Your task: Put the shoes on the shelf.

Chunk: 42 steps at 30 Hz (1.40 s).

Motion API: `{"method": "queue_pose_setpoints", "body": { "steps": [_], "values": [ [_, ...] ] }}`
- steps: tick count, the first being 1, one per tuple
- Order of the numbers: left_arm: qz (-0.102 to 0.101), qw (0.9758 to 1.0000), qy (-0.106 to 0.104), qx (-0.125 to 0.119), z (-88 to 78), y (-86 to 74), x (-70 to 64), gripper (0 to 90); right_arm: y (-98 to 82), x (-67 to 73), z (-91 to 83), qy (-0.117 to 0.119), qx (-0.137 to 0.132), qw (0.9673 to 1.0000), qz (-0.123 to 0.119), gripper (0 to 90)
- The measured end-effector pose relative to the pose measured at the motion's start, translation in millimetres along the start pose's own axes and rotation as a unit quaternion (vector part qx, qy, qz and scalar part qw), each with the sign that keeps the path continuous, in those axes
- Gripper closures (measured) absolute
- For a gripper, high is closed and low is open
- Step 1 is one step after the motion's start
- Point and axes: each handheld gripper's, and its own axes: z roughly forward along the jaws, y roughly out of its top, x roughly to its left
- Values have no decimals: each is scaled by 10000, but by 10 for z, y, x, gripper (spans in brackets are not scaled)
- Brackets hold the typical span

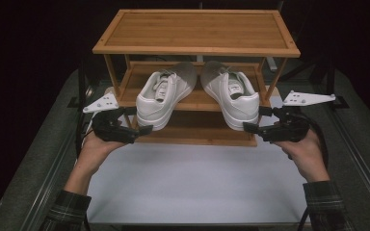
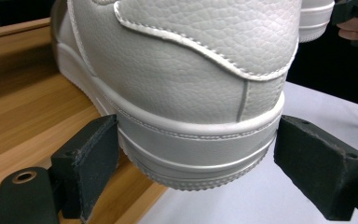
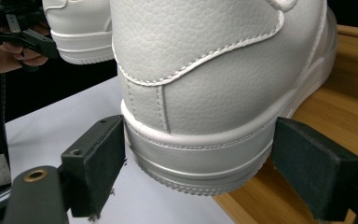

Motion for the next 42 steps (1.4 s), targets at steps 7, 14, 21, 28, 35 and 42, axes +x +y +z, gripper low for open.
{"method": "queue_pose_setpoints", "body": {
  "steps": [7,14,21,28,35,42],
  "values": [
    [43,10000,-31,-17,184,67,-46,144,67,29,165,59,-12,10000,-33,197],
    [105,9999,-1,-31,370,130,-100,145,115,101,333,175,-25,9997,-162,244],
    [135,9999,94,-10,500,193,-87,146,192,149,476,172,28,9995,-259,257],
    [107,9998,140,-37,576,228,-83,146,240,166,574,157,8,9994,-304,290],
    [118,9996,264,-28,678,262,-115,148,256,193,676,-51,-31,9992,-386,290],
    [66,9997,246,-68,685,265,-92,148,278,189,696,-128,-55,9990,-417,291]
  ]
}}
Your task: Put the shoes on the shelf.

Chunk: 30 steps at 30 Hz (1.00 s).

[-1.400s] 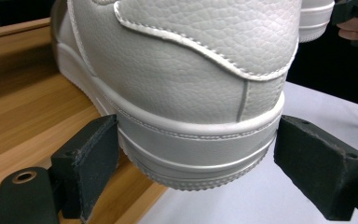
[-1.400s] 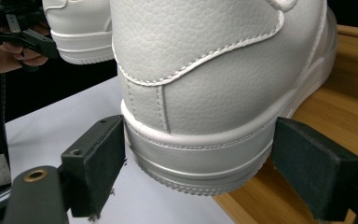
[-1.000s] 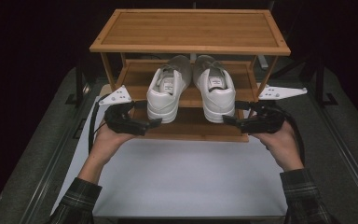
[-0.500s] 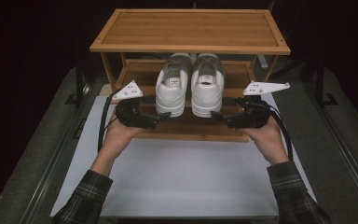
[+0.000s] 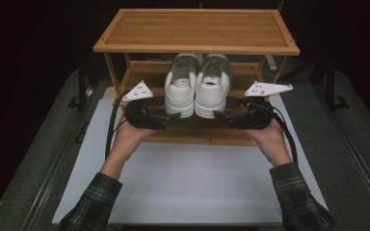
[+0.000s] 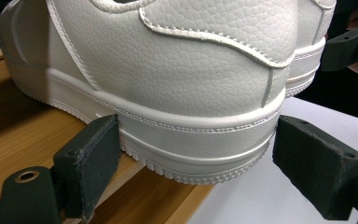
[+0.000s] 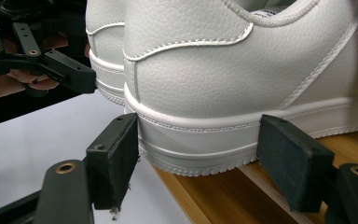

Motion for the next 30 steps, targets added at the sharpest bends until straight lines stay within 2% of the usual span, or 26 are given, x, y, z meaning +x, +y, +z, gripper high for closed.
{"method": "queue_pose_setpoints", "body": {
  "steps": [9,14,26,30],
  "values": [
    [23,9999,-2,132,-25,-14,-1,149,-21,9,-15,49,60,10000,25,280],
    [-20,10000,4,97,-98,-27,30,148,-58,-21,-69,42,77,9999,72,267],
    [-11,9998,114,168,-438,-114,106,148,-102,-83,-329,-112,120,9998,116,221],
    [-32,9996,183,194,-560,-167,139,148,-180,-103,-420,-190,139,9996,148,208]
  ]
}}
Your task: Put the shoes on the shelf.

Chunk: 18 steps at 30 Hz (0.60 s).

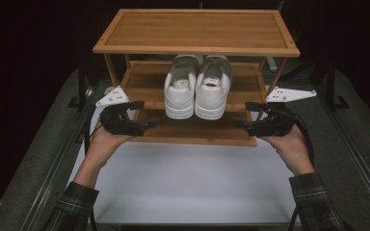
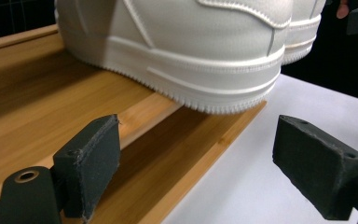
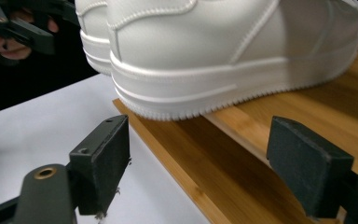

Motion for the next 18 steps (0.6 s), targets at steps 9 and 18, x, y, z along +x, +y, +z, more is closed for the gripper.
{"method": "queue_pose_setpoints", "body": {
  "steps": [9,18],
  "values": [
    [79,9993,181,310,-259,-180,18,104,-209,-47,-200,-214,144,9996,110,142],
    [9,9978,376,555,-523,-498,21,24,-478,-75,-419,-512,221,9982,203,103]
  ]
}}
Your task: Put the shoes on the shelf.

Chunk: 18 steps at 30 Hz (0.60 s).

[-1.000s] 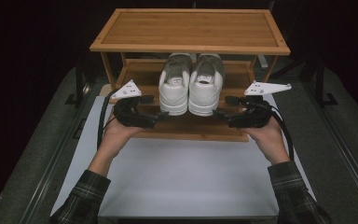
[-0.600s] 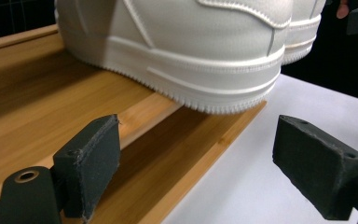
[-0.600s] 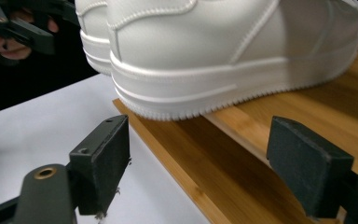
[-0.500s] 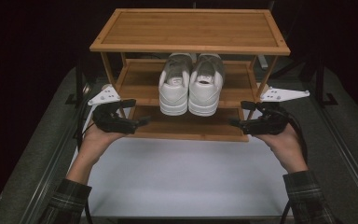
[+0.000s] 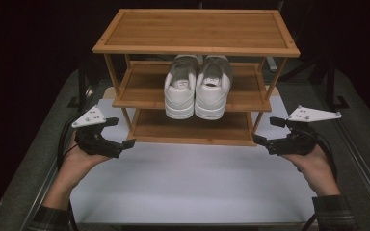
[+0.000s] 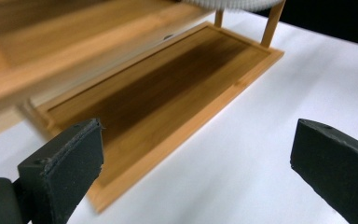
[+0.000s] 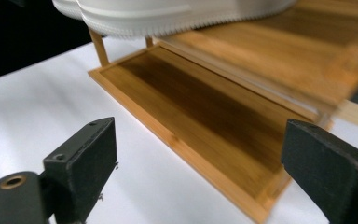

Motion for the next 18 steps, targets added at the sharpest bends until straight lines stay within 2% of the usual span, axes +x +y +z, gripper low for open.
{"method": "queue_pose_setpoints", "body": {
  "steps": [5,11,18],
  "values": [
    [-14,9999,101,33,-115,-231,-16,24,-237,-48,-84,-172,130,9997,115,99],
    [-26,9996,201,201,-192,-496,-34,23,-544,-82,-120,-301,336,9986,261,88],
    [-212,9986,224,420,-207,-841,-51,24,-855,-100,-161,-429,569,9965,429,87]
  ]
}}
